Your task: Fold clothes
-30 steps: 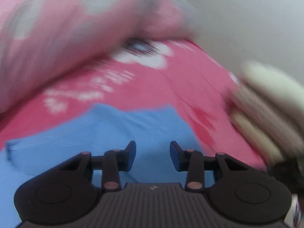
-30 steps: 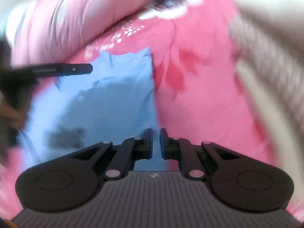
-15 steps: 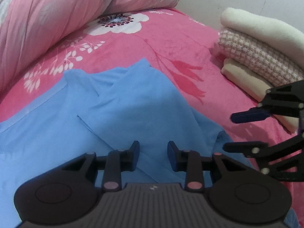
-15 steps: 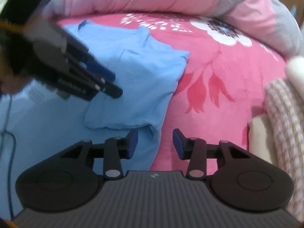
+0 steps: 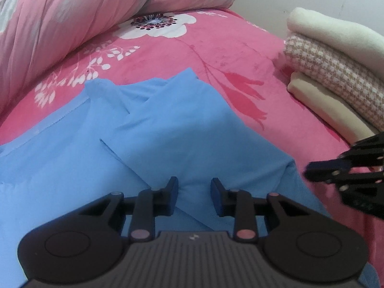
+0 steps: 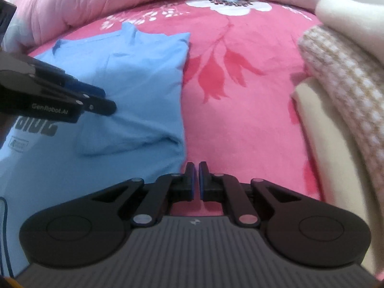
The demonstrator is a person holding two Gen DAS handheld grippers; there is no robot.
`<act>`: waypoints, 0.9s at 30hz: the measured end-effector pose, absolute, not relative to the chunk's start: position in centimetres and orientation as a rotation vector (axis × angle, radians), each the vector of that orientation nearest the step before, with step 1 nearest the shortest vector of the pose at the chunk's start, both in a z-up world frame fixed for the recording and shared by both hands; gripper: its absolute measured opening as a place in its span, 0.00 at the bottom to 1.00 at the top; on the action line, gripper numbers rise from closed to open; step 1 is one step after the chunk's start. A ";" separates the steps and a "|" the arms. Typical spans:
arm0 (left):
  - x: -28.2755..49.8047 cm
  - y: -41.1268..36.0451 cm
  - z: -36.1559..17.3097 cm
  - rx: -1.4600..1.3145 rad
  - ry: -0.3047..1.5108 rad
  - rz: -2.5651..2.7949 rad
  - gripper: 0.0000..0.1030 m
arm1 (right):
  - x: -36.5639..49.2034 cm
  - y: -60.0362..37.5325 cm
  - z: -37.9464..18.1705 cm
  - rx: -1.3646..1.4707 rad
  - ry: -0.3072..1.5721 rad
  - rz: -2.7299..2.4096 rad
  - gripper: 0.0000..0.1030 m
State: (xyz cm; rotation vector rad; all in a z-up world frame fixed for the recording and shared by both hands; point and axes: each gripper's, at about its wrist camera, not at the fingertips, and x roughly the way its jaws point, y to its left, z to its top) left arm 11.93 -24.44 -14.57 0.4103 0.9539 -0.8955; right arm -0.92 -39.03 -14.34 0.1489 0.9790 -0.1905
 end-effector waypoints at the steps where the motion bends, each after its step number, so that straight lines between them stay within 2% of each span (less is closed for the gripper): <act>1: 11.8 -24.4 -14.4 0.410 0.949 -0.894 0.31 | -1.3 -39.4 -13.6 0.161 0.962 -0.197 0.04; 5: 10.6 -24.3 -13.3 0.433 0.881 -0.941 0.38 | -0.6 -40.3 -11.3 0.188 0.856 -0.149 0.05; 8: 9.4 -24.6 -13.6 0.473 0.873 -0.968 0.39 | 1.7 -39.9 -10.7 0.175 0.789 -0.047 0.05; 10: 8.9 -24.7 -14.5 0.502 0.899 -0.957 0.39 | 2.9 -39.2 -11.8 0.149 0.818 0.026 0.05; 14: 8.2 -24.1 -15.3 0.465 0.889 -0.951 0.50 | 2.0 -39.4 -15.2 0.081 0.982 0.099 0.03; 17: 8.0 -23.9 -15.6 0.458 0.873 -0.951 0.50 | 2.1 -40.1 -13.3 0.044 0.996 0.110 0.03; 21: 7.8 -23.8 -15.7 0.457 0.866 -0.941 0.51 | 6.3 -41.6 -11.6 0.118 0.868 0.100 0.04; 27: 7.6 -23.7 -15.9 0.472 0.850 -0.950 0.51 | 13.8 -43.0 -15.7 0.078 0.913 0.111 0.02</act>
